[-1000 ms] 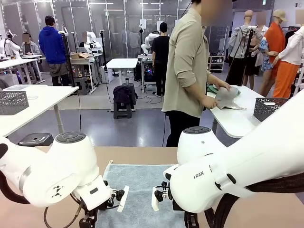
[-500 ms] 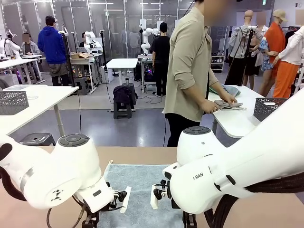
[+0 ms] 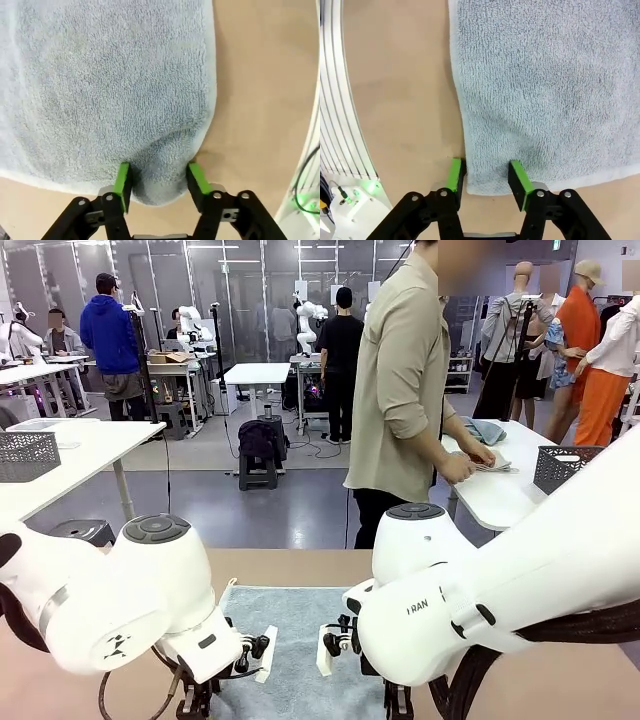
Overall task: Fold the towels and place them in the basket.
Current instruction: When a person lays out a Towel with hook on the table, fold it in half twice.
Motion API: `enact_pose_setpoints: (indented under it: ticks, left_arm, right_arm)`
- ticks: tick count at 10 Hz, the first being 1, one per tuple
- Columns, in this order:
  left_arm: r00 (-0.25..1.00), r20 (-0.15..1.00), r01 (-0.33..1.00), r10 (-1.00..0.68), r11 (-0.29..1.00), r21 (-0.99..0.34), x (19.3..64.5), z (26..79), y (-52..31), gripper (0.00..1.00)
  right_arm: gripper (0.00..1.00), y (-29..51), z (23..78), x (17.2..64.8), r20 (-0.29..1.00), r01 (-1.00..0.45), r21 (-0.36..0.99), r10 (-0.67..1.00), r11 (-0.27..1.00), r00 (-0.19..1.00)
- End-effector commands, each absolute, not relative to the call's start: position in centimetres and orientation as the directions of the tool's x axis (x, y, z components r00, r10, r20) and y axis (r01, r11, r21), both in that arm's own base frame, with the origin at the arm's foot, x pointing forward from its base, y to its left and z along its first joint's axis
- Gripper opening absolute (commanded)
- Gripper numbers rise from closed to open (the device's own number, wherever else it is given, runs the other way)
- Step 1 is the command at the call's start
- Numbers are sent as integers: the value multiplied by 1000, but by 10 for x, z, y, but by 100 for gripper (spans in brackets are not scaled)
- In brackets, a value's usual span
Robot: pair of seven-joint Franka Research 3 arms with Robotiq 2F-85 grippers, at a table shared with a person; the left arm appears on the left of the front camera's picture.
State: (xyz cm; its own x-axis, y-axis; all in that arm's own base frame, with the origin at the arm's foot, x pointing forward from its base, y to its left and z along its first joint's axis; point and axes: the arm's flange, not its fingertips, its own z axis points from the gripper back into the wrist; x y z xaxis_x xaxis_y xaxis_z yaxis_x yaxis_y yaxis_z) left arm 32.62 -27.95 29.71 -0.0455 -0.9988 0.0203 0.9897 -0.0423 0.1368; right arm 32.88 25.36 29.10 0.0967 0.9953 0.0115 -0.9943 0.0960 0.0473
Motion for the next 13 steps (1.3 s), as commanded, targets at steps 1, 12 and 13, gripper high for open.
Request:
enact_pose_setpoints:
  ticks: [1, 12, 13]
  left_arm:
    - [-27, -9, 992, -1000, -28, 123, 244, 293, -214, 22]
    - [-11, 38, 989, -999, -5, 150, 255, 322, -203, 0]
    - [14, 48, 985, -999, 22, 169, 256, 336, -204, 0]
  right_arm:
    - [29, 233, 284, 303, -2, -992, 47, 993, 121, 121]
    - [0, 231, 324, 277, 85, -999, -1, 996, 36, 36]
    - [0, 234, 344, 277, 106, -999, -20, 994, 26, 24]
